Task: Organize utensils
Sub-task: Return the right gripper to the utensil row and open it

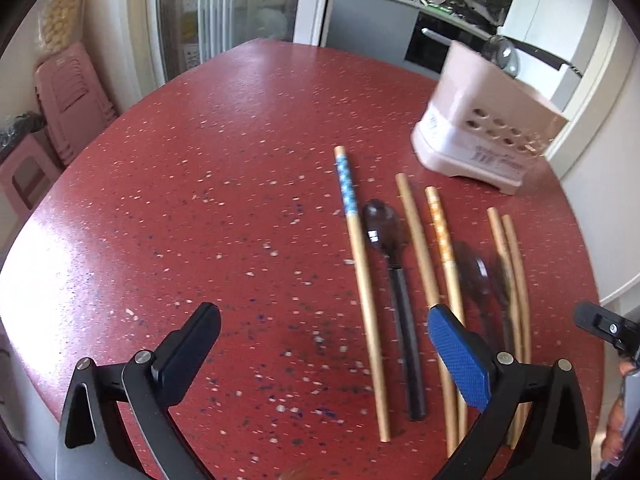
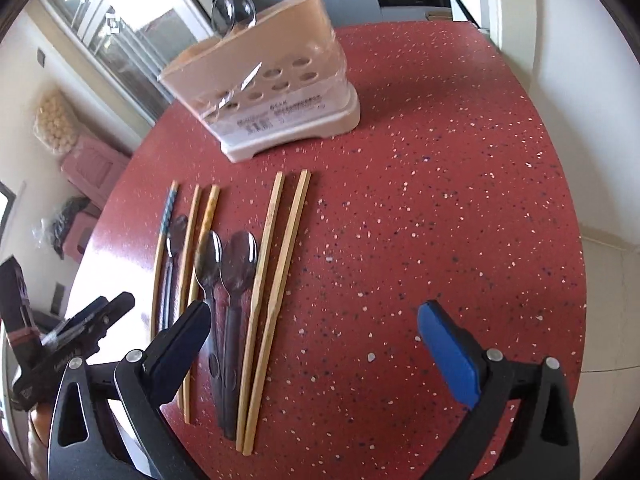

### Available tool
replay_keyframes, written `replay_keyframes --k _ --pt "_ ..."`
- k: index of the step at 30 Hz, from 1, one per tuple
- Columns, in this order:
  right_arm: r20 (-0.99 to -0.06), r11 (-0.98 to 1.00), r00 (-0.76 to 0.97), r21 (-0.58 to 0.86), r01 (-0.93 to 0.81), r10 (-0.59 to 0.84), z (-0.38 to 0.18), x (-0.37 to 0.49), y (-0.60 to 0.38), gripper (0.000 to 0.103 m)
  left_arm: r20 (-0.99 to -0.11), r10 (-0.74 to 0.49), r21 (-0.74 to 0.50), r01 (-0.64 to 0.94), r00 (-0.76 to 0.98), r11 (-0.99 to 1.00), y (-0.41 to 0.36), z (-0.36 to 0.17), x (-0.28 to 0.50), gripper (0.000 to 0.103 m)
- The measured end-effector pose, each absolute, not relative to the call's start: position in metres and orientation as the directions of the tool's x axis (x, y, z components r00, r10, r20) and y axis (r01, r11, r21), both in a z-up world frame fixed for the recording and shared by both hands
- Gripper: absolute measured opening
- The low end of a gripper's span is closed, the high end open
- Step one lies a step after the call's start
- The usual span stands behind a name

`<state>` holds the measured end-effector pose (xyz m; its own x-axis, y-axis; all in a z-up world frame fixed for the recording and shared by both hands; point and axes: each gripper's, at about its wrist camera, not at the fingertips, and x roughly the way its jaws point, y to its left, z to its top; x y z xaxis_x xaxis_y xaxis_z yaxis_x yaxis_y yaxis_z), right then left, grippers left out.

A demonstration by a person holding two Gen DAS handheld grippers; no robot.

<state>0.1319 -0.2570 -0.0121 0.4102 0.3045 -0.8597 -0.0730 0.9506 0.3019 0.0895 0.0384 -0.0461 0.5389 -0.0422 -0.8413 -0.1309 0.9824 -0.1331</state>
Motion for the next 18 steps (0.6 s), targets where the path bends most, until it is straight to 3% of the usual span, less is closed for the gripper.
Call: replay_keyframes --k 14,18 --pt "-0.922 0.969 0.302 0.245 -0.028 0.242 -0.027 0.158 -0.248 0.103 -0.880 -0.026 -0.109 -0.150 0.473 0.983 0.055 -0.062 0.119 0.103" --pt "-0.933 0.967 0.263 0.256 0.003 0.246 -0.032 0.173 -0.249 0.091 -0.887 -0.014 -0.082 -0.127 0.462 0.989 0.052 -0.062 0.128 0.103"
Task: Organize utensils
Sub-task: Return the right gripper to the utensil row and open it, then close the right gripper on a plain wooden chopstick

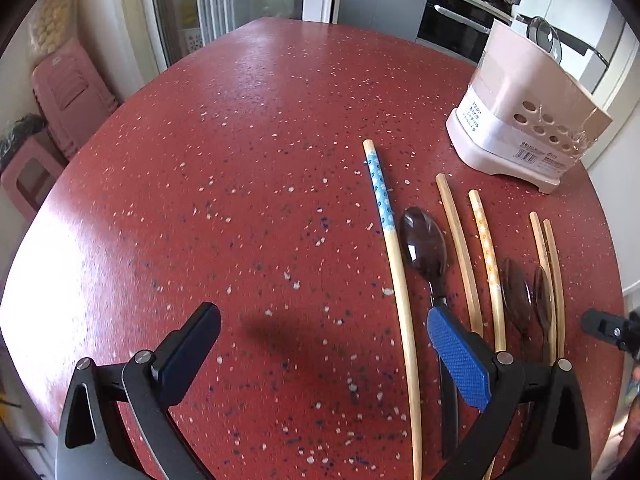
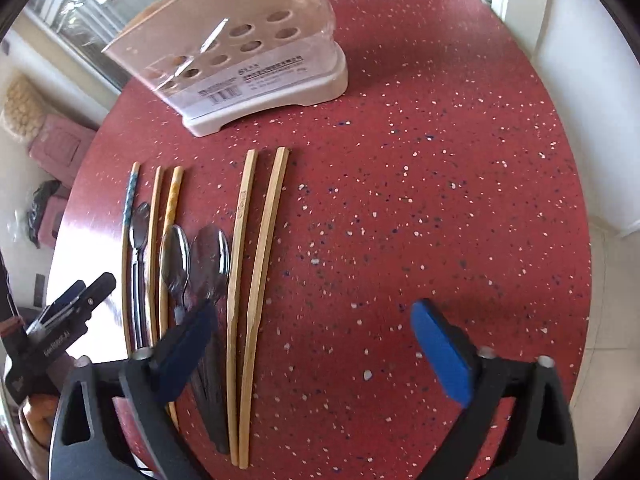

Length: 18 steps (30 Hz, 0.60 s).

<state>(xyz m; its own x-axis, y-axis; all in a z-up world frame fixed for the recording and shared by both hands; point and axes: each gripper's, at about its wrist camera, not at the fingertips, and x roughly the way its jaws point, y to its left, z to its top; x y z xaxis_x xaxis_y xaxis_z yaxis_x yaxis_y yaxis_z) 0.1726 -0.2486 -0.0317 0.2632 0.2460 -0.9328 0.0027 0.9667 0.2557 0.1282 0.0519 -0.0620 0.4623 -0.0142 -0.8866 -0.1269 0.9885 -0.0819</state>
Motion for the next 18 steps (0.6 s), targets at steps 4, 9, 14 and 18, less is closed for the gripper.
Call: replay_keyframes --k 4,9,14,18 --pt "-0.941 0.972 0.249 0.237 -0.003 0.230 -0.031 0.184 -0.244 0.076 -0.900 -0.027 -0.083 -0.111 0.436 0.990 0.052 -0.066 0.136 0.103" --pt "-0.950 0.975 0.226 0.220 -0.012 0.217 -0.030 0.193 -0.232 0.067 -0.907 -0.011 -0.054 -0.089 0.420 0.995 0.050 -0.069 0.139 0.103" --pt "-0.963 0.986 0.212 0.163 -0.038 0.167 -0.031 0.198 -0.216 0.059 -0.910 0.008 -0.028 -0.081 0.415 0.996 0.045 -0.073 0.146 0.103" --pt "-0.971 0.991 0.199 0.124 -0.049 0.132 -0.031 0.205 -0.196 0.054 -0.913 0.016 -0.011 -0.063 0.408 0.998 0.039 -0.072 0.158 0.103"
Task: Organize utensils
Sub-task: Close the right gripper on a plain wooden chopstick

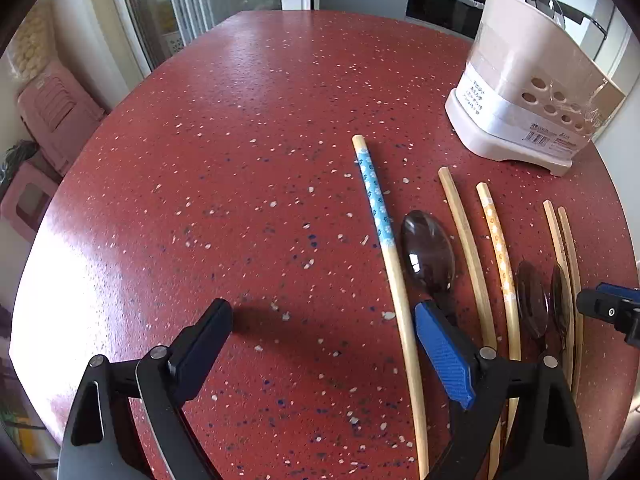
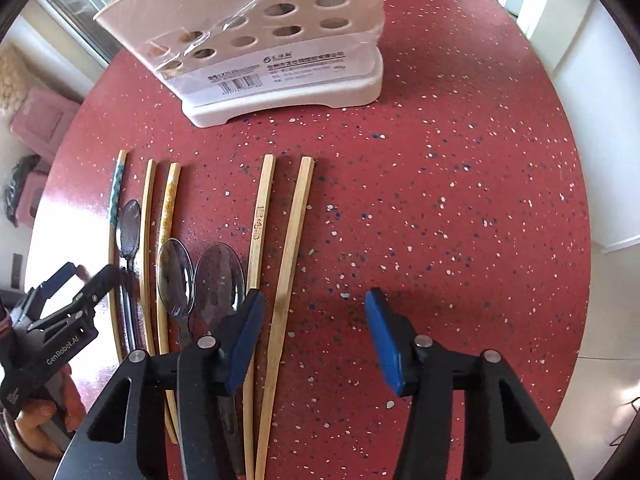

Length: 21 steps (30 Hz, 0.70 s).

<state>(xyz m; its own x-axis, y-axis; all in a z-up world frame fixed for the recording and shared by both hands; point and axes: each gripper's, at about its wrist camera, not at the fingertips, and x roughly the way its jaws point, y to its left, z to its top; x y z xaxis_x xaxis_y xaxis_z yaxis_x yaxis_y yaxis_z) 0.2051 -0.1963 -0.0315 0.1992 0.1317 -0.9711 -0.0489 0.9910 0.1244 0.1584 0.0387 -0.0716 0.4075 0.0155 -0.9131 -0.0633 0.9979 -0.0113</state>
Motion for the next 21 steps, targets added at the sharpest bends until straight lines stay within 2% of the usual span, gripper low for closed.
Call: replay_keyframes --k 4,7,11,15,17,19,21 --pt "-0.980 0.995 0.181 0.062 -0.082 0.076 -0.034 0.212 -0.175 0.047 -0.917 0.024 0.006 -0.048 0.397 0.999 0.033 -0.069 0.171 0.103" --pt "-0.986 0.991 0.168 0.001 -0.137 0.024 -0.035 0.213 -0.159 0.047 -0.922 0.024 0.019 -0.017 0.385 1.000 0.028 -0.071 0.184 0.103" --pt "-0.988 0.989 0.154 -0.002 -0.151 0.022 -0.034 0.216 -0.152 0.045 -0.938 0.022 0.020 -0.007 0.346 1.000 0.027 -0.070 0.198 0.103" --pt "-0.988 0.986 0.153 -0.005 -0.168 0.021 -0.030 0.217 -0.154 0.036 -0.946 0.003 0.005 0.005 0.323 1.000 0.021 -0.065 0.210 0.103" --pt "-0.988 0.985 0.154 -0.003 -0.174 0.025 -0.028 0.218 -0.156 0.030 -0.952 -0.015 -0.010 0.018 0.307 1.000 0.018 -0.064 0.213 0.093" --pt "-0.988 0.984 0.149 0.009 -0.175 0.035 -0.027 0.217 -0.157 0.010 -0.953 -0.026 -0.013 0.047 0.302 0.999 0.013 -0.061 0.217 0.083" --pt "-0.987 0.982 0.152 0.020 -0.186 0.049 -0.031 0.214 -0.159 0.008 -0.955 -0.035 -0.014 0.074 0.293 0.997 0.006 -0.058 0.220 0.071"
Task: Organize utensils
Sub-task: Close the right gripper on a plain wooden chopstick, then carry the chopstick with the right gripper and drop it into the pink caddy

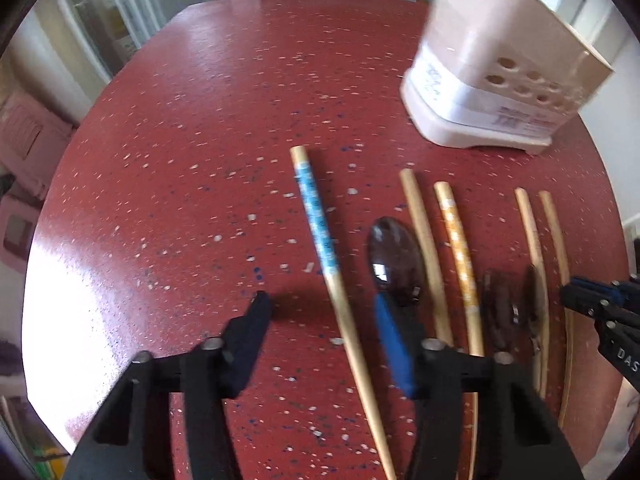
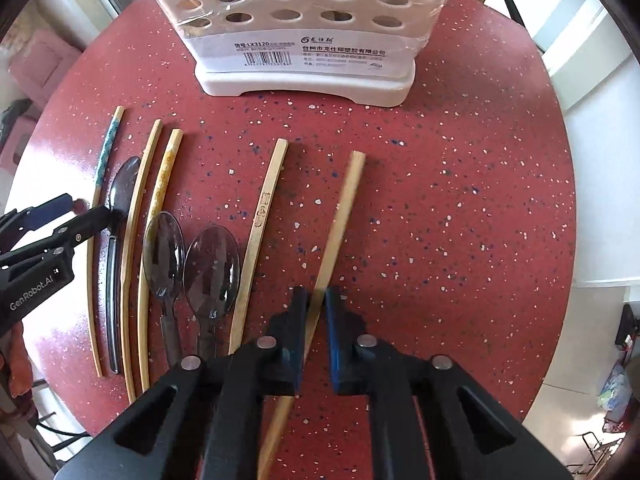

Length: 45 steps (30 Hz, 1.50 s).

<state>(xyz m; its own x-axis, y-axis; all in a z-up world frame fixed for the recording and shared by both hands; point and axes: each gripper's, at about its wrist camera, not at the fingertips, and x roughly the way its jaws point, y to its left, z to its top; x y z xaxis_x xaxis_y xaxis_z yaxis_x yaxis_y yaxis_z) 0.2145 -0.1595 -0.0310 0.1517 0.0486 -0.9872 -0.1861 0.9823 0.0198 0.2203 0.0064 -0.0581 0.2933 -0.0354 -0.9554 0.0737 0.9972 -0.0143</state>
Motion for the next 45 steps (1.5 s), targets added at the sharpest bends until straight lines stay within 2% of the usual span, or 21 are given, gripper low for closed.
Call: replay_keyframes --k 1,2,4,13,20,28,36,45 --pt "-0.986 0.981 0.155 0.025 -0.191 0.055 -0.034 0.212 -0.160 0.007 -0.956 -0.038 -0.014 0.083 0.291 0.996 0.003 -0.056 0.222 0.062" --pt "-0.985 0.980 0.160 0.032 -0.195 0.064 -0.033 0.212 -0.160 0.006 -0.956 -0.039 -0.013 0.089 0.292 0.996 -0.002 -0.056 0.220 0.044" --pt "-0.982 0.979 0.166 0.059 -0.193 0.092 -0.032 0.205 -0.165 0.006 -0.954 -0.041 -0.015 0.091 0.297 0.996 -0.005 -0.056 0.218 0.037" --pt "-0.929 0.950 0.248 0.221 -0.220 0.274 -0.017 0.169 -0.209 0.006 -0.885 -0.088 -0.093 0.012 0.458 0.996 0.014 -0.035 0.182 0.037" --pt "-0.862 0.918 0.331 0.317 -0.238 0.383 0.009 0.149 -0.240 0.006 -0.785 -0.159 -0.206 -0.011 0.598 0.978 0.025 -0.005 0.149 0.037" --pt "-0.774 0.889 0.441 0.364 -0.279 0.455 0.053 0.146 -0.256 0.006 -0.672 -0.209 -0.280 0.017 0.711 0.960 0.028 0.045 0.119 0.037" --pt "-0.675 0.871 0.551 0.383 -0.308 0.491 0.103 0.164 -0.263 0.006 -0.558 -0.263 -0.343 0.069 0.787 0.937 0.013 0.097 0.142 0.037" --pt "-0.543 0.883 0.703 0.368 -0.293 0.459 0.158 0.223 -0.274 0.006 -0.428 -0.306 -0.398 0.126 0.850 0.909 -0.008 0.140 0.217 0.037"
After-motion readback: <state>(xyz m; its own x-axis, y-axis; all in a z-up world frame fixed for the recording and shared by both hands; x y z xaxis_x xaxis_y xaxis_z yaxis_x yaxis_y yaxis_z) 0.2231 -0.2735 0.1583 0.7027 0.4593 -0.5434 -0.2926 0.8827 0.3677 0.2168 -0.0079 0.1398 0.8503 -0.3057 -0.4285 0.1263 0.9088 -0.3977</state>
